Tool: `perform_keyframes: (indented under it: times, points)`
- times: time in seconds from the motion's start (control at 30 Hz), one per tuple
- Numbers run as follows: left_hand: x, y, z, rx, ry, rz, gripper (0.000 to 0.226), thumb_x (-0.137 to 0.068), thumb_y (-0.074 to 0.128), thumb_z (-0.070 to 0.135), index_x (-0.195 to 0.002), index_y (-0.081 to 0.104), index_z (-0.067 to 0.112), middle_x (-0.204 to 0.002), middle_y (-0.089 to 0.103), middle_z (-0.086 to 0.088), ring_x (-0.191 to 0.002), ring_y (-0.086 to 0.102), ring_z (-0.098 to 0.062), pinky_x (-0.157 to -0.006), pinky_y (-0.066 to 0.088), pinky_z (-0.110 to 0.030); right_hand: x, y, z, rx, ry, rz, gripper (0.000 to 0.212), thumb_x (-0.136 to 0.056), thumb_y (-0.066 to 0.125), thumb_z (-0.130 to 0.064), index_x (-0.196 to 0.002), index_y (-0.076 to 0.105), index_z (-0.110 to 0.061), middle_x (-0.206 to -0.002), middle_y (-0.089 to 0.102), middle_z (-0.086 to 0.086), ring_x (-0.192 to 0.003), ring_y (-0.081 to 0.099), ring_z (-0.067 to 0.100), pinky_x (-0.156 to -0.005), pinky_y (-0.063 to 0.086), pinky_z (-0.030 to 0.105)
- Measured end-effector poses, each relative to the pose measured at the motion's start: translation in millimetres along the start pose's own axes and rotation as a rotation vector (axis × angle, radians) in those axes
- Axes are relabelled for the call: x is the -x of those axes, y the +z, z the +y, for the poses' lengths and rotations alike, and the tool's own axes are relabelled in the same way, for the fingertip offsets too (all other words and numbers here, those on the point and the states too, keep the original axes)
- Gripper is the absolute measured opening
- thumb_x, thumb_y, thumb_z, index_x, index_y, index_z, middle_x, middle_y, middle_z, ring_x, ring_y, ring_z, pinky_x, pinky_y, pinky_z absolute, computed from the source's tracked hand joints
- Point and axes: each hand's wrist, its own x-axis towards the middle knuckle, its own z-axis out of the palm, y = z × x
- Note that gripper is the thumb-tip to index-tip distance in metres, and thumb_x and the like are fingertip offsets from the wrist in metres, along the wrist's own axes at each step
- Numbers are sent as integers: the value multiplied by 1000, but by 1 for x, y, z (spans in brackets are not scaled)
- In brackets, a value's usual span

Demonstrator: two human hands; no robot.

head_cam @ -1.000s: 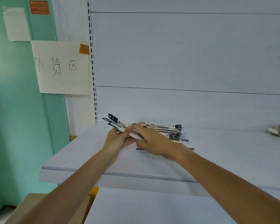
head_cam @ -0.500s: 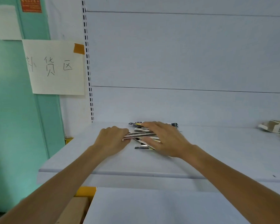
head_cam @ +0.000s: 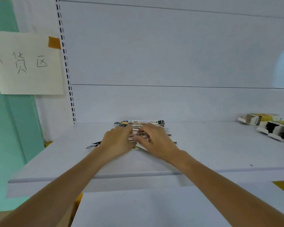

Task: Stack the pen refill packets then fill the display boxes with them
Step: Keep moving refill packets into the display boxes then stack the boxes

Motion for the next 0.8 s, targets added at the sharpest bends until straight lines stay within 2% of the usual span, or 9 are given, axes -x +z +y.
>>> perform_keyframes:
  times: [0.1, 0.23, 0.3, 0.37, 0.47, 0.53, 0.67, 0.73, 0.8]
  points:
    - [-2, 5, 1, -32, 91, -31, 19, -86, 54, 40, -94, 54, 22, -100, 61, -1, -98, 55, -24, -68, 32, -29, 7, -8, 8, -74, 50, -20, 19, -84, 67, -23, -96, 69, -7, -88, 64, 7, -76, 48, 12, -70, 33, 11]
    - [-3, 11, 8, 38, 298, -87, 14, -93, 48, 37, -89, 43, 25, -101, 57, 1, -96, 53, -21, -68, 34, -31, 16, -26, 27, -239, 274, 22, 21, -79, 71, -10, -99, 72, -13, -91, 65, -5, -77, 56, 2, -69, 38, 5]
    - [-7, 14, 15, 34, 365, -99, 17, -95, 44, 37, -100, 42, 21, -105, 53, 1, -99, 52, -21, -73, 36, -32, 21, -37, 38, -313, 364, 42, 24, -77, 70, -2, -97, 71, -15, -93, 67, -5, -82, 61, 5, -72, 44, 11]
    - [-13, 18, 27, 34, 390, -110, 21, -96, 41, 36, -109, 43, 19, -107, 52, 2, -101, 51, -21, -75, 36, -32, 28, -48, 49, -343, 423, 65, 29, -76, 68, 0, -92, 70, -24, -96, 69, -4, -92, 64, 13, -83, 49, 23]
    - [-24, 26, 52, 48, 402, -127, 7, -97, 40, 27, -101, 40, 21, -100, 49, 1, -102, 51, -25, -72, 33, -32, 39, -65, 58, -431, 523, 77, 26, -83, 59, -7, -86, 67, -31, -99, 68, -6, -101, 62, 14, -96, 47, 31]
    - [-30, 30, 77, 26, 392, -141, 3, -96, 39, 20, -99, 38, 19, -104, 53, -4, -104, 52, -28, -75, 35, -35, 46, -76, 61, -488, 570, 133, 21, -89, 52, -15, -86, 67, -29, -102, 66, -6, -103, 59, 14, -98, 45, 30]
    - [-42, 42, 137, -12, 439, -46, 19, -94, 38, 30, -105, 39, 15, -109, 57, -7, -101, 54, -30, -75, 37, -35, 66, -104, 80, -213, 625, 253, 20, -94, 47, -20, -104, 63, -12, -96, 60, -5, -79, 52, 6, -66, 38, 7]
    - [-48, 46, 170, 17, 468, -24, 33, -93, 41, 45, -111, 38, 17, -108, 61, -4, -98, 57, -30, -73, 38, -34, 82, -126, 95, -68, 630, 224, 23, -94, 49, -19, -113, 61, -12, -106, 60, -3, -87, 51, 6, -65, 36, 5]
    - [-52, 50, 201, 54, 498, -49, 49, -89, 40, 59, -121, 36, 23, -106, 62, -2, -97, 59, -28, -75, 40, -34, 101, -153, 112, 2, 649, 204, 24, -94, 49, -23, -113, 62, -13, -106, 63, -3, -87, 52, 5, -68, 35, 6]
